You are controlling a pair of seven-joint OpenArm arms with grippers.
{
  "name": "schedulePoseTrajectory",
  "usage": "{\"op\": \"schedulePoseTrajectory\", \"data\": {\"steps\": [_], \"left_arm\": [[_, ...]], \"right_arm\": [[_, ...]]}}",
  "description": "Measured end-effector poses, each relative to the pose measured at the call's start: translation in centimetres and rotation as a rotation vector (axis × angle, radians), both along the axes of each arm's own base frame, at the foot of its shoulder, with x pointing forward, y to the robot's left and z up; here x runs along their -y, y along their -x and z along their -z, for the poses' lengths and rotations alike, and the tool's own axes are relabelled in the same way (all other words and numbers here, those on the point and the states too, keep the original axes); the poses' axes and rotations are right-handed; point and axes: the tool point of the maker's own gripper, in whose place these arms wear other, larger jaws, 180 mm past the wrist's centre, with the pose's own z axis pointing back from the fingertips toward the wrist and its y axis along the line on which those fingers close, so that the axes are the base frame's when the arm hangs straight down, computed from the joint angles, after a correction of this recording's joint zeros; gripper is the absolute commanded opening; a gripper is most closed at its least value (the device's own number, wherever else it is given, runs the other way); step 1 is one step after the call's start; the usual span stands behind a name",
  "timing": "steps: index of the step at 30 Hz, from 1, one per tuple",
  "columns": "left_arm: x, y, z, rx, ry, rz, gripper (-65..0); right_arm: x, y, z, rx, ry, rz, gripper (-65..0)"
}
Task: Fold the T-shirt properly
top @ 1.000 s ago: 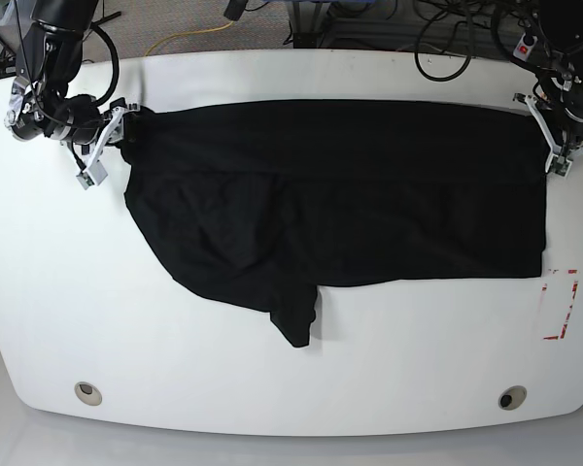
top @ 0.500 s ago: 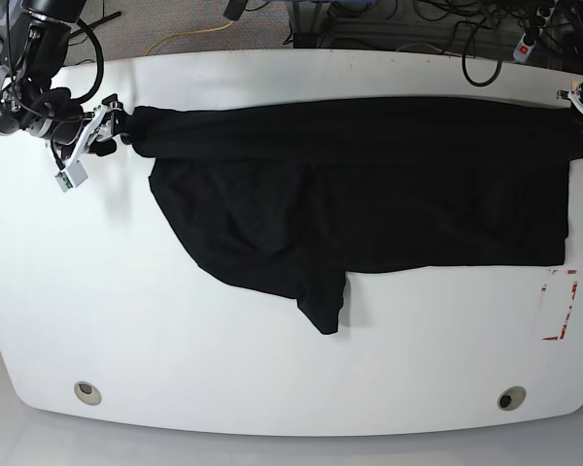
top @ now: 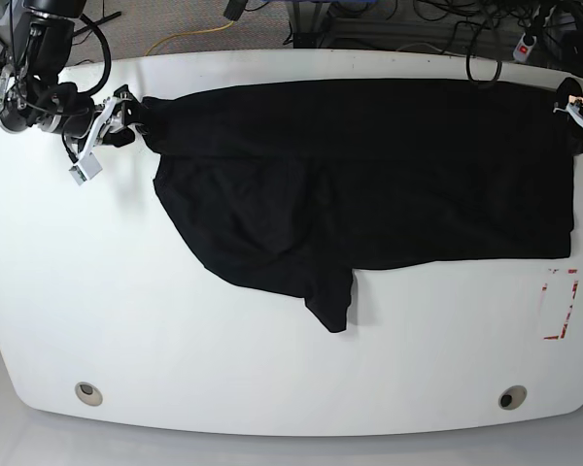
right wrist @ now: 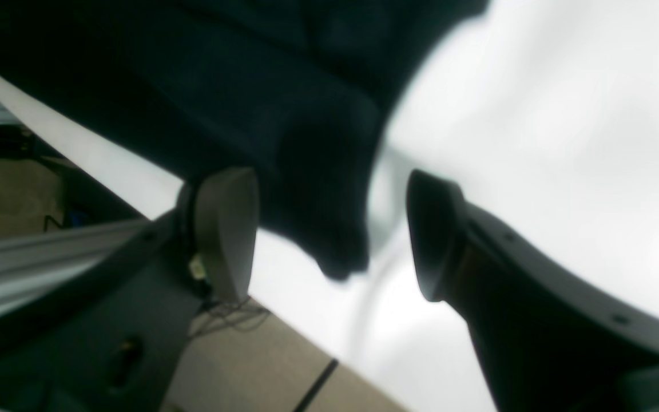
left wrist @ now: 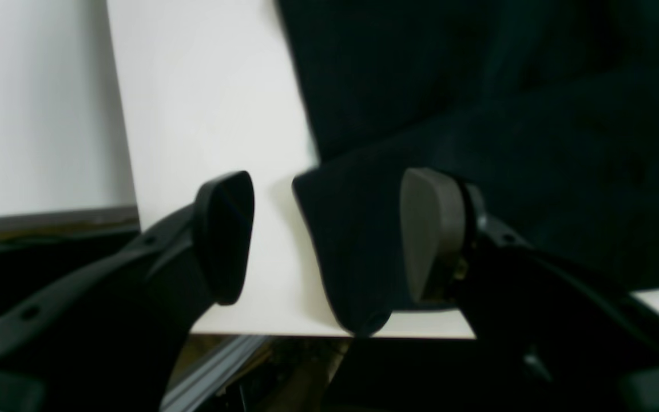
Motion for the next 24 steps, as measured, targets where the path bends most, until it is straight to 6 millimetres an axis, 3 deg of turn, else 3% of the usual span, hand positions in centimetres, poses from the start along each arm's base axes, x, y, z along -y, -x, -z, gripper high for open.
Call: {"op": "schedulePoseTrajectory", "data": {"steps": [3, 5, 9, 12, 18, 24], "left_arm": [[-0.2, 0.1, 0.2, -0.016, -0.018, -0.003, -27.4], [0.1, 0.1, 0.9, -0.05, -0.04, 0.01, -27.4], [1.5, 0.0, 3.7, -0.136, -0.052, 0.065, -27.4], [2.1, -0.2, 5.4, -0.155, -0.044, 0.093, -28.9], [0.9, 1.0, 8.4, -0.22, -0.034, 0.071, -32.2], [0.7, 1.2, 9.1, -0.224, -0.014, 0.062, -32.4]], "right_arm": [[0.1, -0.3, 0.0, 0.003, 0.011, 0.0, -25.5], [-0.4, -1.6, -0.7, 0.042, -0.007, -0.001, -25.5], [-1.6, -4.1, -1.5, 0.112, -0.033, 0.017, -25.5], [-2.3, -5.5, -1.1, 0.116, 0.01, 0.012, -25.5], [-7.6, -9.5, -1.2, 0.167, 0.054, -0.088, -25.5], [-10.9, -12.6, -1.9, 0.226, 0.135, -0.141, -25.7]]}}
